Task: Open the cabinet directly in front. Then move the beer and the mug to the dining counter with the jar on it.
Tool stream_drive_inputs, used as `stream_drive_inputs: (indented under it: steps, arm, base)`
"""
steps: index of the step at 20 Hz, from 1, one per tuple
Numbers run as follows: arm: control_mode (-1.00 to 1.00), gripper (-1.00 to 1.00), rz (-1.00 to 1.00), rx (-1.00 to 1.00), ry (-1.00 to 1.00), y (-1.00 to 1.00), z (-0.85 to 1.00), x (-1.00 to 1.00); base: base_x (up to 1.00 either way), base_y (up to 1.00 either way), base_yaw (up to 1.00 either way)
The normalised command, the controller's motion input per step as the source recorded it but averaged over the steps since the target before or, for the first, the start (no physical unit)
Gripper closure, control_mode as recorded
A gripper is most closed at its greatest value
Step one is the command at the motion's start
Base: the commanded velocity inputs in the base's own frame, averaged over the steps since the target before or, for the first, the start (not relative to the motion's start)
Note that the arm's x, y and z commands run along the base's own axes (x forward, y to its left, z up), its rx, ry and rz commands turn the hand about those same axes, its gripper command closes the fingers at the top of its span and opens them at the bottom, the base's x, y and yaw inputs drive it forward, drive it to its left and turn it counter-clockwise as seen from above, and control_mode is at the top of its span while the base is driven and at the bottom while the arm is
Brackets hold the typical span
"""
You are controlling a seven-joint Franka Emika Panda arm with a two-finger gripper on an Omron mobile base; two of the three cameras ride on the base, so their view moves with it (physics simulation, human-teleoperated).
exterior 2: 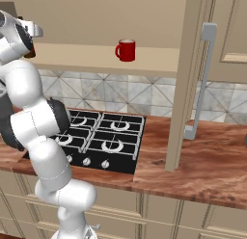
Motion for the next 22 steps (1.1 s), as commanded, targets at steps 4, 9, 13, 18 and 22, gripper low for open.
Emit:
stream_drive_inputs:
  steps: [4,9,13,18,22]
  arm:
    - [-1.0,-1.0,0.0,0.0,0.0,0.0,-0.05,0.15]
    - [-1.0,-1.0,0.0,0.02,0.0,0.07,-0.09,0.18]
    - [-1.0,-1.0,0.0,0.03,0.0,0.14,-0.14,0.23]
    - [-1.0,1.0,0.0,0.01,0.0,0.05,-0.03,0.08]
    - [-1.0,1.0,0.0,0.0,0.0,0.0,0.0,0.0]
  base:
    - [0.0,0.0,0.0]
    - [0.0,0.0,0.0]
    - [0.0,0.0,0.0]
    - [0.0,0.0,0.0]
    - [0.0,0.0,0.0]
